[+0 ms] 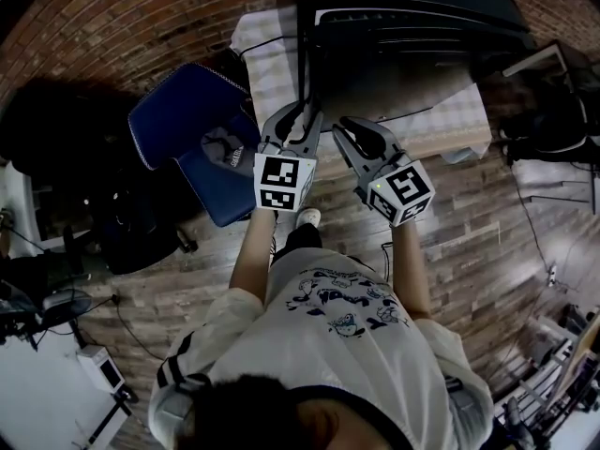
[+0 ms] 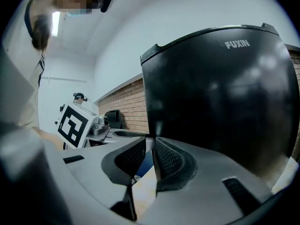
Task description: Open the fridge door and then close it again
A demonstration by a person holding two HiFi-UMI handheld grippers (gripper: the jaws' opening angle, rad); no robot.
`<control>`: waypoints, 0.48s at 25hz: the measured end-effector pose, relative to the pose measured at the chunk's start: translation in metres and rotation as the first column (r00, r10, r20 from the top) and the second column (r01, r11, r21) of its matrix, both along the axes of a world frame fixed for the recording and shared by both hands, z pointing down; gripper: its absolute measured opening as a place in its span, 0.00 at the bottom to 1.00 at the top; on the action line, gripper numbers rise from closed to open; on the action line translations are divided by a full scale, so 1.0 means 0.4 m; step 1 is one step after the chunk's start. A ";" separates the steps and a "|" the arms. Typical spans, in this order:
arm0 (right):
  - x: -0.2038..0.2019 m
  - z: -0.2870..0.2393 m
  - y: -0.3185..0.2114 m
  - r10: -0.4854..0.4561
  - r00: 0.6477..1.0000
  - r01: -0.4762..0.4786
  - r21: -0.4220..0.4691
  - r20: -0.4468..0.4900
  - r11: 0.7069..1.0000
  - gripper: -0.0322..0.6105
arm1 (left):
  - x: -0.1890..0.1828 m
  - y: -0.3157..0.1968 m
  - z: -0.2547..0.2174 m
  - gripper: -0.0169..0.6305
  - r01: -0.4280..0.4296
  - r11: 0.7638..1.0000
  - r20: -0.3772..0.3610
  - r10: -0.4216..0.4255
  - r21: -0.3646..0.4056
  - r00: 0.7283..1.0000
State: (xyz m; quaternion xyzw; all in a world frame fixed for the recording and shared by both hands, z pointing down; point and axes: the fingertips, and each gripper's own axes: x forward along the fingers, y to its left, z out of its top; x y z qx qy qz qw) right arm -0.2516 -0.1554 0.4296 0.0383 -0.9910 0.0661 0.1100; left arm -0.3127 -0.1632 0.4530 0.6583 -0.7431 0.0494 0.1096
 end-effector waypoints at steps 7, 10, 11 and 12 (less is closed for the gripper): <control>-0.015 0.002 -0.022 0.037 0.999 -0.037 0.016 -0.002 0.999 0.17 | -0.039 -0.031 -0.008 0.21 0.018 1.000 -0.013 -0.018 0.012 1.000; -0.017 0.005 -0.031 0.062 0.998 -0.061 0.031 -0.009 0.998 0.17 | -0.046 -0.039 -0.010 0.21 0.023 1.000 -0.029 -0.022 0.020 0.999; -0.017 0.005 -0.034 0.071 0.997 -0.071 0.030 -0.010 0.997 0.17 | -0.047 -0.039 -0.010 0.21 0.025 0.999 -0.033 -0.024 0.023 0.999; -0.016 0.005 -0.038 0.082 0.997 -0.082 0.027 -0.010 0.996 0.17 | -0.047 -0.039 -0.011 0.21 0.030 0.999 -0.036 -0.029 0.027 0.999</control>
